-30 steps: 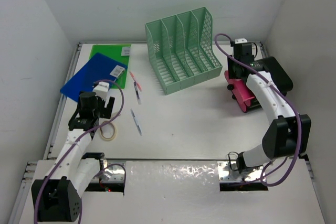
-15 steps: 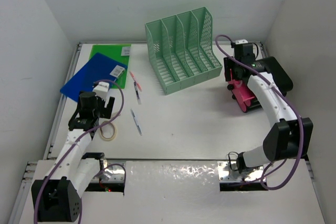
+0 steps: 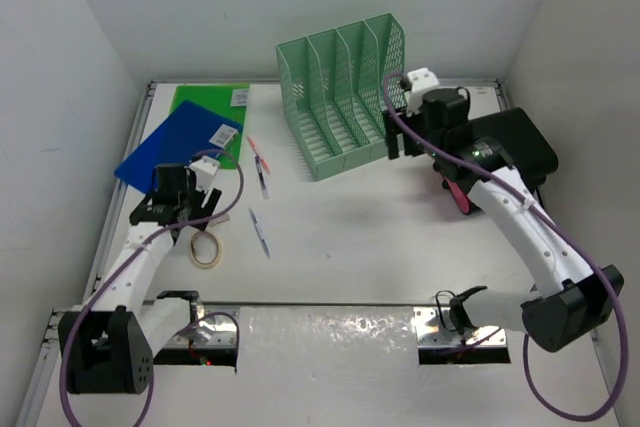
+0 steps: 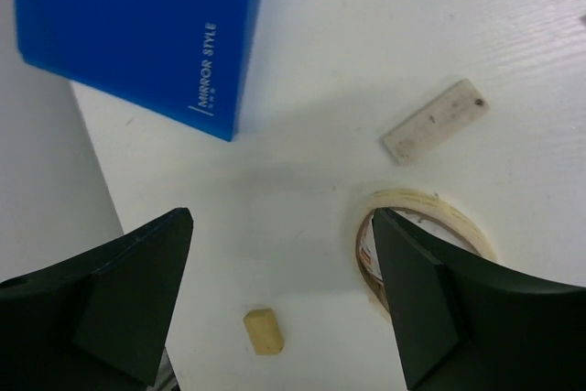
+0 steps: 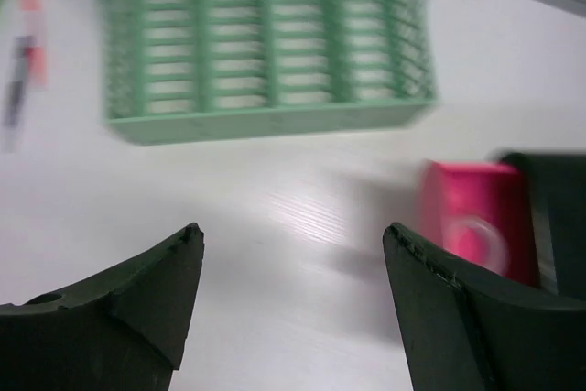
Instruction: Organize the desk
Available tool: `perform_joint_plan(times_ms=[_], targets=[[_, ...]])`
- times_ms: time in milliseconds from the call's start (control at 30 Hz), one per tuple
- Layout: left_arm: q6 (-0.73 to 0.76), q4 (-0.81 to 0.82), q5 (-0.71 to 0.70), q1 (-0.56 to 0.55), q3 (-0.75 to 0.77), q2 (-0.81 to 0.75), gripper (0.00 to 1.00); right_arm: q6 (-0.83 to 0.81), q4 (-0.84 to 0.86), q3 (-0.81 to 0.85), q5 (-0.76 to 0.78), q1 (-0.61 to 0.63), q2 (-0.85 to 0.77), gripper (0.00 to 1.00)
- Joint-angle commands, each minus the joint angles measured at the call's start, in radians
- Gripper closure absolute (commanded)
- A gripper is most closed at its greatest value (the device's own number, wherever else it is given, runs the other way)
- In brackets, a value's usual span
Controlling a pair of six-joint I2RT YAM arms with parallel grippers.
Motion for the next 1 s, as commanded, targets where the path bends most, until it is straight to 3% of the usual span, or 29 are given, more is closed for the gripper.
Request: perform_joint_plan(times_ms=[0, 67, 233, 467, 633, 700, 800, 933, 967], targets=[[0.074, -0.126, 0.115, 0.016, 0.096, 0.072, 0.23, 0.040, 0.099, -0.096, -0.132, 0.082, -0.005, 0.23], [0.083, -0.146, 0.124, 0.016, 0.104, 0.148, 0.28, 0.044, 0.125, -0.136, -0.146, 0.130, 0.001, 0.23], [0.114, -0.151, 0.182, 0.016, 0.091, 0.238, 0.30, 0.050, 0.163, -0.220, -0.192, 0.168, -0.013, 0.23], [0.085, -0.083, 0.084, 0.014, 0.058, 0.350, 0.57, 0.041, 0.171, -0.322, -0.174, 0.170, -0.059, 0.22], [0.082, 0.009, -0.020, 0.016, -0.008, 0.364, 0.61, 0.012, 0.147, -0.337, -0.071, 0.170, -0.112, 0.21], [0.079, 0.036, -0.026, 0.016, -0.017, 0.384, 0.69, 0.006, 0.131, -0.332, -0.065, 0.170, -0.123, 0.20], [0.071, 0.055, -0.006, 0.016, -0.024, 0.412, 0.73, 0.004, 0.134, -0.337, -0.085, 0.171, -0.126, 0.20], [0.072, 0.079, 0.014, 0.014, -0.037, 0.439, 0.89, 0.007, 0.137, -0.345, -0.086, 0.171, -0.129, 0.20], [0.069, 0.089, 0.003, 0.016, -0.044, 0.439, 1.00, 0.009, 0.139, -0.348, -0.088, 0.171, -0.131, 0.20]])
